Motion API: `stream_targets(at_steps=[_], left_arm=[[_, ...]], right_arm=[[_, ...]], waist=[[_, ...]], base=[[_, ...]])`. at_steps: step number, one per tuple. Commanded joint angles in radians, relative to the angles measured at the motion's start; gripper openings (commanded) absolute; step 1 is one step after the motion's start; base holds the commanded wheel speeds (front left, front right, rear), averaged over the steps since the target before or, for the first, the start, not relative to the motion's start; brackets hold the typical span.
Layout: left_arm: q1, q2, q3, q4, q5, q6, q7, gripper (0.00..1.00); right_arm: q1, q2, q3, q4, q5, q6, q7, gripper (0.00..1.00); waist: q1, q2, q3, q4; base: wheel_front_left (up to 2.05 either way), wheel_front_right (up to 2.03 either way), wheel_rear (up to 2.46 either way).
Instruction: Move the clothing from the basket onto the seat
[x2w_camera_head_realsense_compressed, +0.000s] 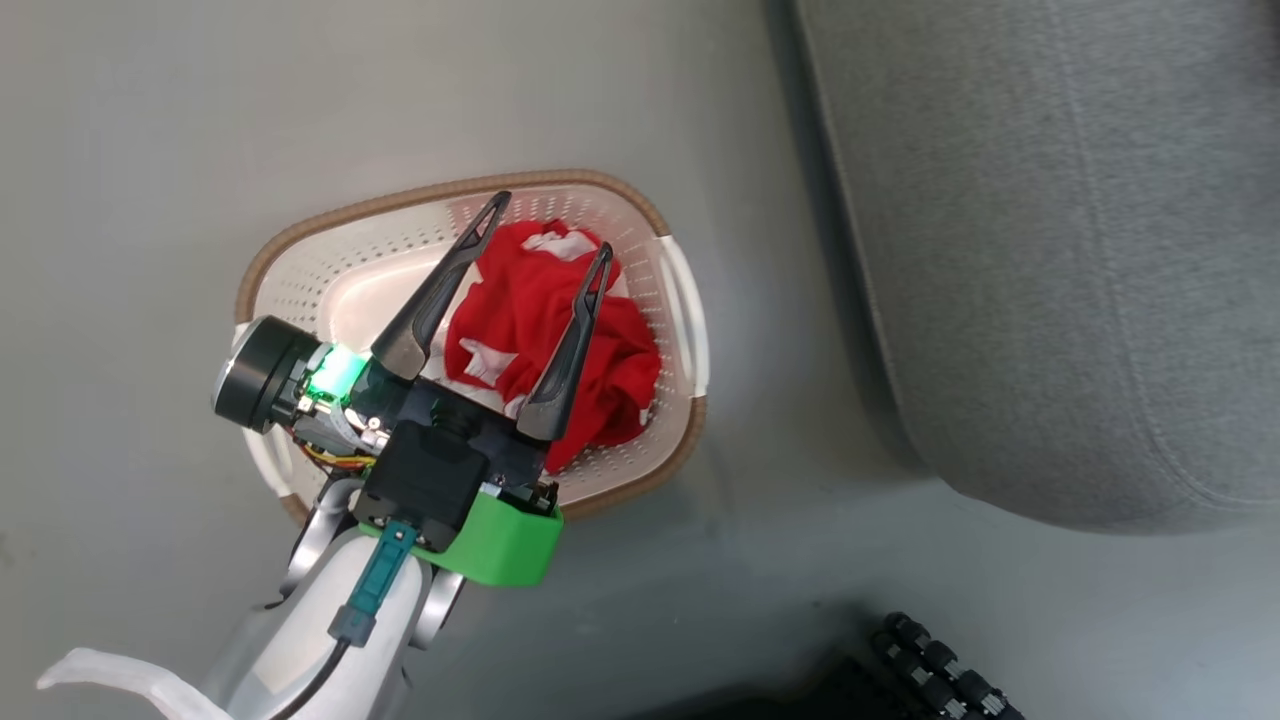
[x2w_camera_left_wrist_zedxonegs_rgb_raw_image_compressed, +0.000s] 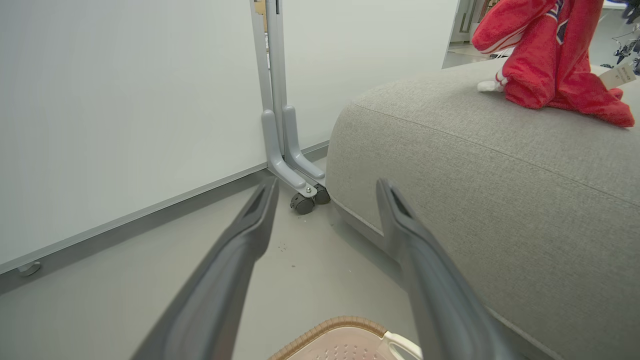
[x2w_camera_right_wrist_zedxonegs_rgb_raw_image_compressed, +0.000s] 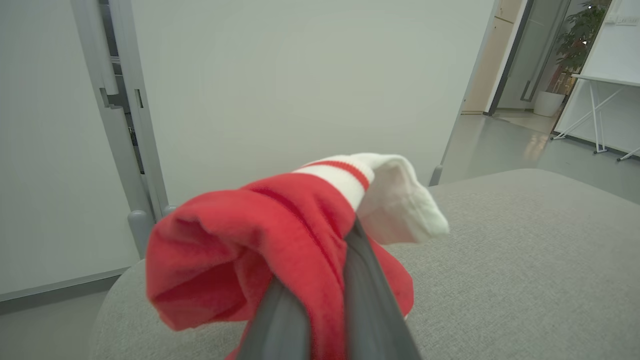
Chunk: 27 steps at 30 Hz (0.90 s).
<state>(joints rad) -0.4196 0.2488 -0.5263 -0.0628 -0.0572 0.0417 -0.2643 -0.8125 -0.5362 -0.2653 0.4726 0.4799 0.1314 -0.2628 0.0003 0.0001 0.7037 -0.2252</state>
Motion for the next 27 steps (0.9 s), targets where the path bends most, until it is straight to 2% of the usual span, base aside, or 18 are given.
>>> stream_targets(at_steps=[1, 2, 3, 4, 7, 11, 14, 17, 22, 27], left_arm=[[-0.016, -0.003, 0.002, -0.002, 0.012, 0.009, 0.000, 1.00], [-0.013, -0.011, 0.007, 0.001, 0.009, 0.017, 0.000, 1.00], [-0.010, -0.017, 0.012, 0.003, 0.006, 0.023, 0.000, 1.00], [-0.009, -0.022, 0.018, 0.002, 0.010, 0.032, 0.000, 1.00], [0.001, -0.041, 0.032, 0.006, -0.002, 0.043, 0.000, 1.00], [0.015, -0.060, 0.055, 0.010, -0.027, 0.034, 0.000, 1.00], [0.043, -0.072, 0.082, 0.028, -0.043, 0.035, 0.000, 1.00], [0.072, -0.087, 0.106, 0.045, -0.054, 0.039, 0.000, 1.00], [0.147, -0.118, 0.165, 0.074, -0.087, 0.043, 0.000, 1.00], [0.229, -0.154, 0.242, 0.119, -0.110, 0.049, 0.000, 1.00]], right_arm=[[-0.030, 0.008, -0.010, 0.040, -0.018, -0.001, -0.003, 0.00], [-0.044, 0.020, -0.011, 0.087, -0.028, -0.001, -0.003, 0.02], [-0.057, 0.023, -0.013, 0.114, -0.038, -0.001, -0.003, 0.17], [-0.075, 0.023, -0.019, 0.136, -0.053, -0.001, -0.003, 1.00], [-0.091, 0.041, -0.050, 0.155, -0.097, -0.001, -0.003, 1.00], [-0.035, 0.077, -0.093, 0.082, -0.164, -0.001, -0.003, 1.00], [0.036, 0.140, -0.124, 0.000, -0.199, -0.001, -0.003, 1.00], [0.123, 0.195, -0.110, -0.077, -0.221, -0.001, -0.003, 1.00], [0.288, 0.276, -0.002, -0.196, -0.216, -0.001, -0.003, 1.00], [0.443, 0.292, 0.181, -0.270, -0.203, -0.001, -0.003, 1.00]], waist=[[-0.0003, -0.0001, 0.060, 0.077], [-0.0003, -0.0001, 0.058, 0.083], [-0.0003, -0.0001, 0.055, 0.087], [-0.0003, -0.0001, 0.052, 0.092], [-0.0003, -0.0001, 0.034, 0.102], [-0.0003, -0.0001, -0.015, 0.108], [-0.0003, -0.0001, -0.078, 0.107], [-0.0003, -0.0001, -0.147, 0.105], [-0.0003, -0.0001, -0.272, 0.113], [-0.0003, -0.0001, -0.403, 0.138]], base=[[0.00, 0.00, 0.00], [0.00, 0.00, 0.00], [0.00, 0.00, 0.00], [0.00, 0.00, 0.00], [0.00, 0.00, 0.00], [0.00, 0.00, 0.00], [0.00, 0.00, 0.00], [0.00, 0.00, 0.00], [0.00, 0.00, 0.00], [0.00, 0.00, 0.00]])
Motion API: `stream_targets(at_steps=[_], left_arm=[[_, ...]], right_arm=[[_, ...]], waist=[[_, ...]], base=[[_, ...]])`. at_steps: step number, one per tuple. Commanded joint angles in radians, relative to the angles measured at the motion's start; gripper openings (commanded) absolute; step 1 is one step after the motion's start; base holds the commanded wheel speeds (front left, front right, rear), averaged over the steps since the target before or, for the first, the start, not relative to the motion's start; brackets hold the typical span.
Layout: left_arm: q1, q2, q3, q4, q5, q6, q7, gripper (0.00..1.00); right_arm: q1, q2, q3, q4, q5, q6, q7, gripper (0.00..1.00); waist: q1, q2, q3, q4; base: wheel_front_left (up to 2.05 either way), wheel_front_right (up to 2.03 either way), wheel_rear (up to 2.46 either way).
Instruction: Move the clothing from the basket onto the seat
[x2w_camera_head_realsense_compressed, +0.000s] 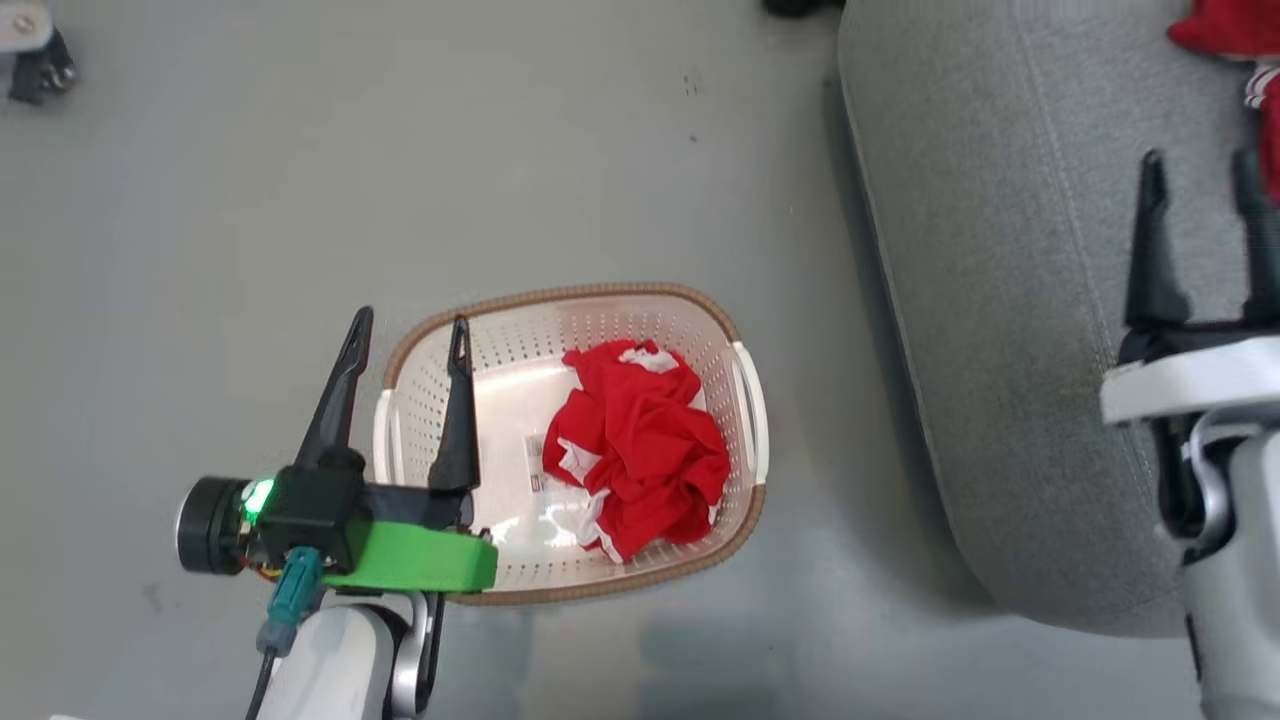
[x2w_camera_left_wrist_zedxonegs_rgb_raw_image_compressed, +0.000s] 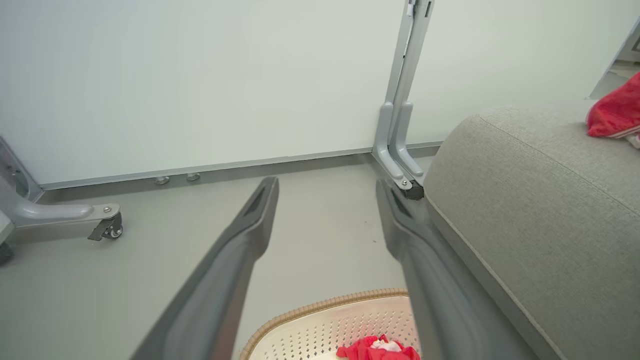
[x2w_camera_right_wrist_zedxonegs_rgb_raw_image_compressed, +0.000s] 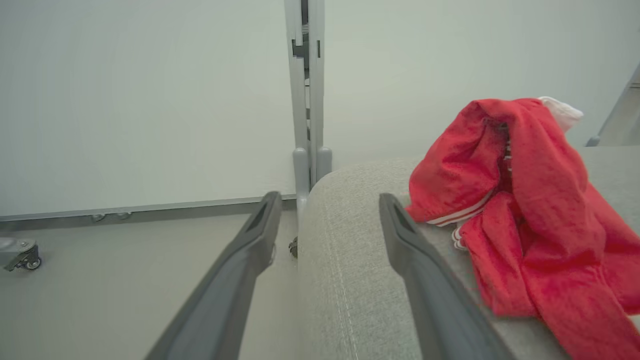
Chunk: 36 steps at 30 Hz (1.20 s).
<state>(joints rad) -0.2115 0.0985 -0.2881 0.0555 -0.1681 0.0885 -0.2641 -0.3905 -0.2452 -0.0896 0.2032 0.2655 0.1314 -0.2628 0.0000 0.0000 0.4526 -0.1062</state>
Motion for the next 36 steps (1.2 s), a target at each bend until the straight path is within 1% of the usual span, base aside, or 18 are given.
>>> stream_targets(at_steps=[1, 6, 10, 12, 15, 18, 22, 25, 29, 32, 36], left_arm=[[0.036, -0.009, 0.018, 0.008, 0.000, 0.004, 0.000, 1.00], [0.122, -0.031, 0.074, 0.020, 0.013, 0.013, 0.000, 1.00], [0.182, -0.042, 0.103, 0.025, 0.003, 0.002, 0.000, 1.00], [0.212, -0.043, 0.112, 0.024, 0.018, -0.004, 0.000, 1.00], [0.252, -0.045, 0.114, 0.009, 0.032, -0.014, 0.000, 1.00], [0.298, -0.047, 0.111, -0.005, 0.036, -0.036, 0.000, 1.00], [0.348, -0.047, 0.122, -0.007, 0.045, -0.052, 0.000, 1.00], [0.373, -0.047, 0.131, -0.001, 0.054, -0.048, 0.000, 1.00], [0.385, -0.047, 0.134, 0.000, 0.033, -0.033, 0.000, 1.00], [0.384, -0.047, 0.136, 0.003, 0.023, -0.017, 0.000, 1.00], [0.376, -0.047, 0.133, 0.010, 0.016, -0.011, 0.000, 1.00]], right_arm=[[0.044, 0.003, 0.039, -0.004, 0.017, -0.001, -0.003, 1.00], [0.147, 0.023, 0.165, -0.013, 0.041, -0.001, -0.003, 1.00], [0.222, 0.049, 0.205, -0.012, -0.001, -0.001, -0.003, 1.00], [0.263, 0.079, 0.203, -0.021, -0.015, -0.001, -0.003, 1.00], [0.323, 0.096, 0.212, -0.043, -0.040, -0.001, -0.003, 1.00], [0.381, 0.124, 0.189, -0.089, -0.038, -0.001, -0.003, 1.00], [0.437, 0.138, 0.192, -0.131, -0.047, -0.001, -0.003, 1.00], [0.457, 0.136, 0.209, -0.135, -0.052, -0.001, -0.003, 1.00], [0.474, 0.128, 0.234, -0.122, -0.067, -0.001, -0.003, 1.00], [0.476, 0.133, 0.233, -0.117, -0.067, -0.001, -0.003, 1.00], [0.475, 0.137, 0.227, -0.111, -0.075, -0.001, -0.003, 1.00]], waist=[[0.0000, 0.0000, -0.177, 0.024], [0.0000, 0.0000, -0.290, 0.051], [0.0000, 0.0000, -0.358, 0.069], [0.0000, 0.0000, -0.385, 0.075], [0.0000, 0.0000, -0.423, 0.084], [0.0000, 0.0000, -0.453, 0.094], [0.0000, 0.0000, -0.484, 0.092], [0.0000, 0.0000, -0.500, 0.086], [0.0000, 0.0000, -0.511, 0.089], [0.0000, 0.0000, -0.513, 0.090], [0.0000, 0.0000, -0.513, 0.090]], base=[[0.00, 0.00, 0.00], [0.00, 0.00, 0.00], [0.00, 0.00, 0.00], [0.00, 0.00, 0.00], [0.00, 0.00, 0.00], [0.00, 0.00, 0.00], [0.00, 0.00, 0.00], [0.00, 0.00, 0.00], [0.00, 0.00, 0.00], [0.00, 0.00, 0.00], [0.00, 0.00, 0.00]])
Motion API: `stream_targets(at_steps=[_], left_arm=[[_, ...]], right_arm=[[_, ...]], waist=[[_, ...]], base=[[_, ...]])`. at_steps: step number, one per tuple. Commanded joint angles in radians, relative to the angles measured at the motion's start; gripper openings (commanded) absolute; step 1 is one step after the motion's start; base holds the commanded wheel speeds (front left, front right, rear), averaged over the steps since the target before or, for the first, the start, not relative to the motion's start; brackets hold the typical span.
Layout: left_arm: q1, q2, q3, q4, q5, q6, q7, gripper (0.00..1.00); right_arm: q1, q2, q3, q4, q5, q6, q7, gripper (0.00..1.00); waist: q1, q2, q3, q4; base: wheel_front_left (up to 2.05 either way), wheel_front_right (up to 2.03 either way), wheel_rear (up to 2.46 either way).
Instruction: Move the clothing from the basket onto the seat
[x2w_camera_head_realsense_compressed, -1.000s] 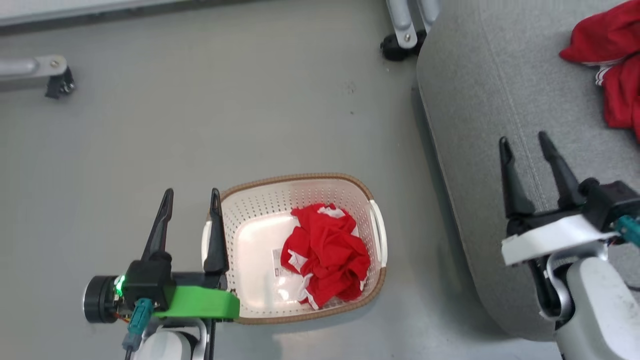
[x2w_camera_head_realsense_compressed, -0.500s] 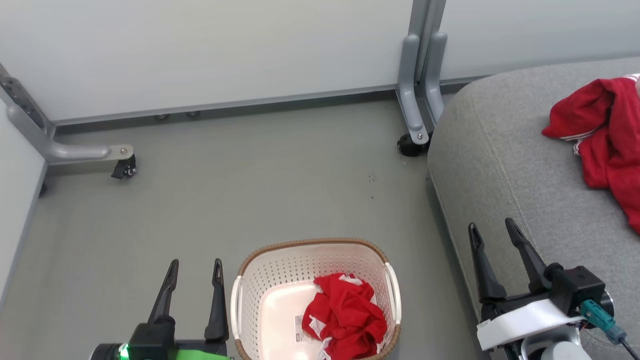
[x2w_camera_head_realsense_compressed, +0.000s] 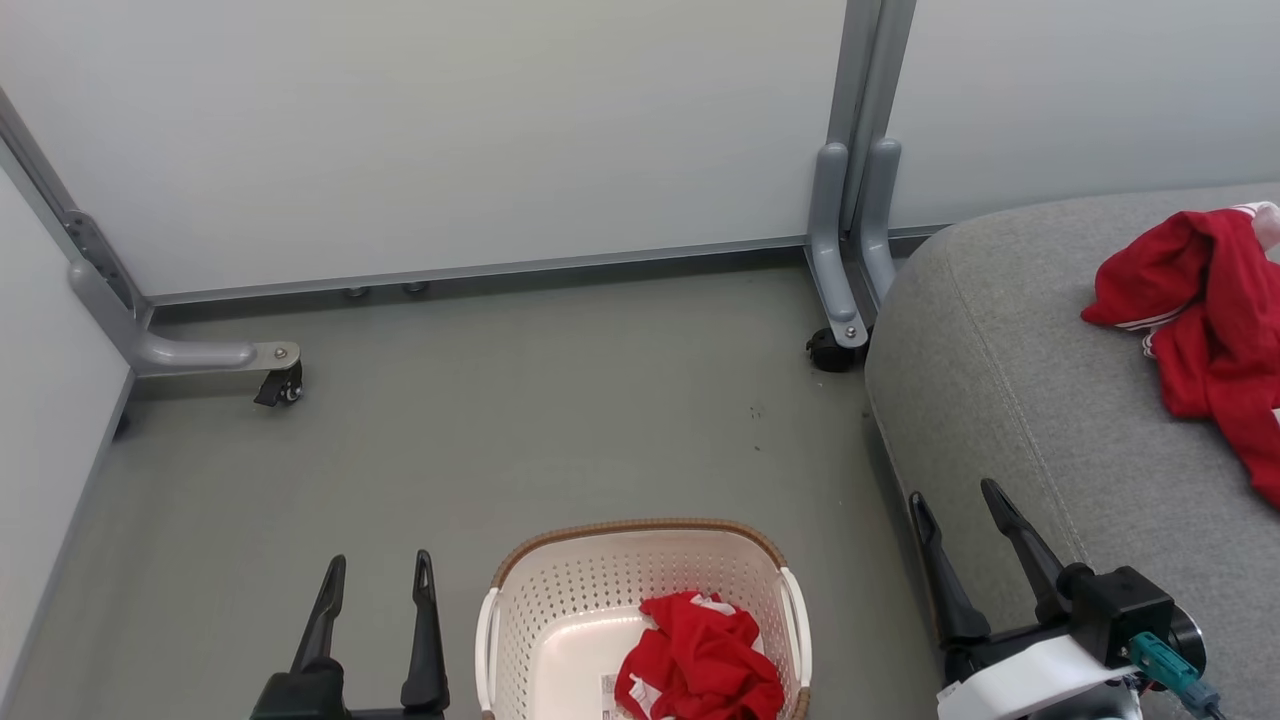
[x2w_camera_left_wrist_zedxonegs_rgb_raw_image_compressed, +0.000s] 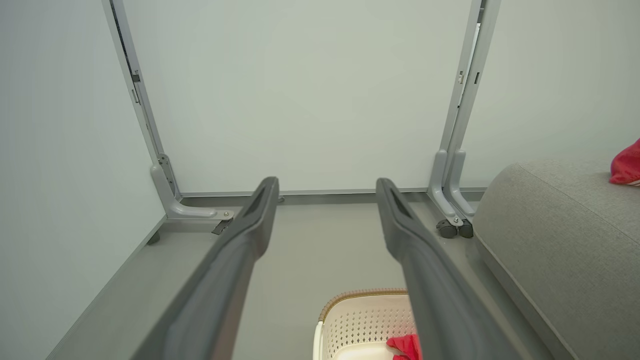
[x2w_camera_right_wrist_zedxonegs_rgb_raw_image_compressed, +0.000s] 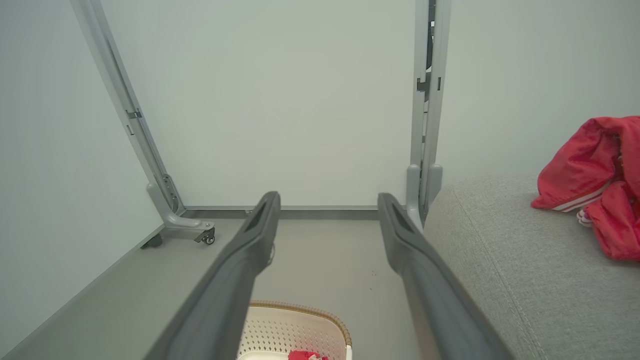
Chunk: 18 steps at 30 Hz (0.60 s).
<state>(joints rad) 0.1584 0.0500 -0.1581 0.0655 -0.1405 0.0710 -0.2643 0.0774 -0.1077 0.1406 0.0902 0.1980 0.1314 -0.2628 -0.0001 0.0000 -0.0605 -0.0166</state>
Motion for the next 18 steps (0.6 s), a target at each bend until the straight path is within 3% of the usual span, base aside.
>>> stream_targets(at_steps=[1, 18], left_arm=[[0.004, 0.001, 0.001, 0.002, -0.011, 0.006, 0.000, 1.00], [-0.017, 0.001, -0.014, 0.021, -0.001, 0.002, 0.000, 1.00]], right_arm=[[0.009, 0.001, -0.007, 0.003, -0.010, -0.001, -0.003, 1.00], [0.025, 0.011, -0.010, 0.008, -0.014, -0.001, -0.003, 1.00]], waist=[[0.0001, 0.0000, 0.000, 0.001], [0.0001, 0.0000, -0.006, 0.008]], base=[[0.00, 0.00, 0.00], [0.00, 0.00, 0.00]])
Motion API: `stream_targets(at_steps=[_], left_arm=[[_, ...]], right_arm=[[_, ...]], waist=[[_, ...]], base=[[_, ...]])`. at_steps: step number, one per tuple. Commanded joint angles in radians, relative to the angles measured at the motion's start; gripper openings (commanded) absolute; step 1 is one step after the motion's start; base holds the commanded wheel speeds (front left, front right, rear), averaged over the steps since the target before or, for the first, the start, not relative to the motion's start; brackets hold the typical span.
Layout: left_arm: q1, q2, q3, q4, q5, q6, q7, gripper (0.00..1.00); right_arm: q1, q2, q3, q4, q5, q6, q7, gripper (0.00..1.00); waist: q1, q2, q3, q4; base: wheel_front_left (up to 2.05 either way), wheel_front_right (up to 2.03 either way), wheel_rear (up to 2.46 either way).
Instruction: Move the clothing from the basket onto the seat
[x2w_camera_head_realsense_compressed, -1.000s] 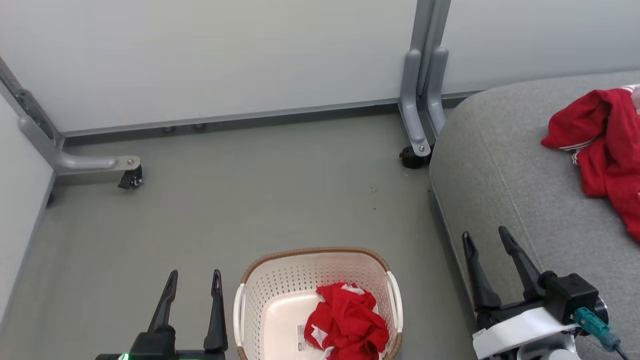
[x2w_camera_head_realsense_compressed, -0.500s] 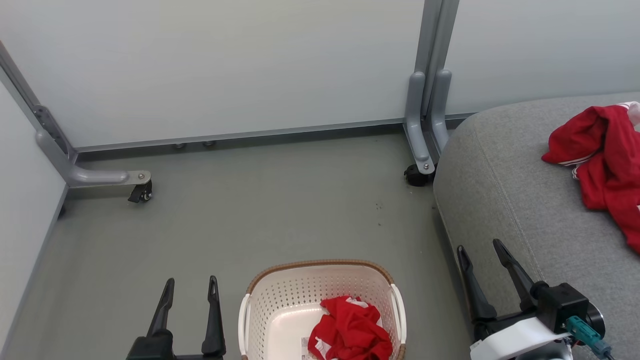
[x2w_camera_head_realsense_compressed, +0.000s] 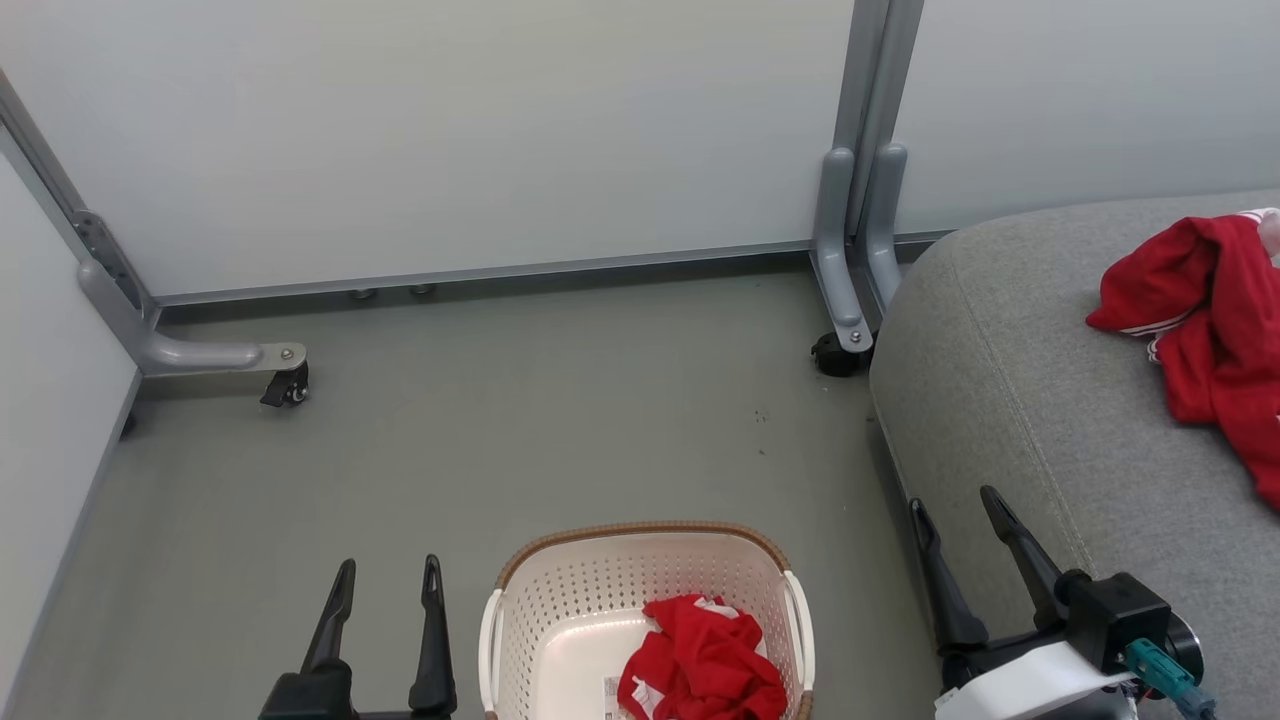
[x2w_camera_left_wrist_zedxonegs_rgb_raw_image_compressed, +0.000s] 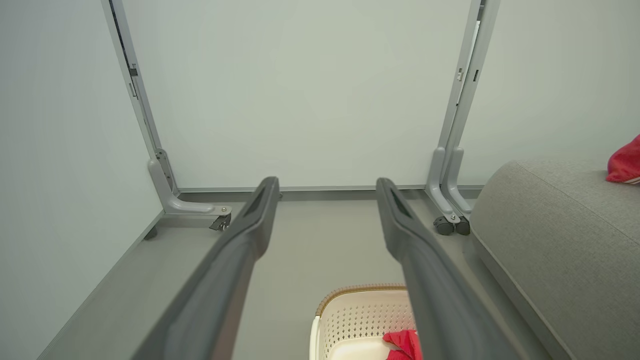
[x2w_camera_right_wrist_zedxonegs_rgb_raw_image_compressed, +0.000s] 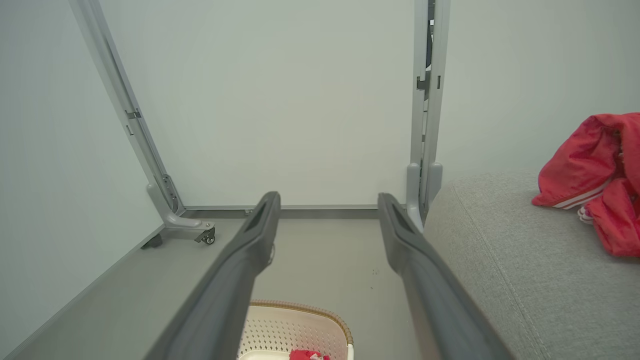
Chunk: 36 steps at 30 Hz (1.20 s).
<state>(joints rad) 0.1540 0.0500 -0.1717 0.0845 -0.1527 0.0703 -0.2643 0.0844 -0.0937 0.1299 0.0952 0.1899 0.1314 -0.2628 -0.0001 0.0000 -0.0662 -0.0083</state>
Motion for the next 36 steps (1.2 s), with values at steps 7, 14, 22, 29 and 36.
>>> stream_targets(at_steps=[7, 14, 22, 29, 36], left_arm=[[-0.012, 0.001, 0.004, -0.003, -0.025, -0.022, 0.000, 1.00], [-0.016, 0.001, 0.005, 0.004, -0.037, -0.037, 0.000, 1.00], [-0.048, 0.001, -0.024, 0.039, 0.003, -0.063, 0.000, 1.00], [-0.190, 0.001, -0.095, 0.130, 0.008, -0.110, 0.000, 1.00], [-0.441, 0.003, -0.179, 0.290, 0.001, -0.162, 0.000, 1.00]], right_arm=[[0.022, -0.008, 0.003, 0.006, -0.008, -0.001, -0.003, 1.00], [0.021, -0.009, 0.007, 0.001, -0.011, -0.001, -0.003, 1.00], [-0.004, -0.025, -0.017, -0.006, -0.022, -0.001, -0.003, 1.00], [-0.062, -0.039, -0.117, -0.040, -0.027, -0.001, -0.003, 1.00], [-0.174, -0.059, -0.187, -0.087, -0.021, -0.001, -0.003, 1.00]], waist=[[0.0001, 0.0000, 0.001, 0.001], [0.0001, 0.0000, 0.008, -0.001], [0.0001, 0.0000, 0.071, -0.011], [0.0001, 0.0000, 0.231, -0.023], [0.0001, 0.0000, 0.450, -0.046]], base=[[0.00, 0.00, 0.00], [0.00, 0.00, 0.00], [0.00, 0.00, 0.00], [0.00, 0.00, 0.00], [0.00, 0.00, 0.00]])
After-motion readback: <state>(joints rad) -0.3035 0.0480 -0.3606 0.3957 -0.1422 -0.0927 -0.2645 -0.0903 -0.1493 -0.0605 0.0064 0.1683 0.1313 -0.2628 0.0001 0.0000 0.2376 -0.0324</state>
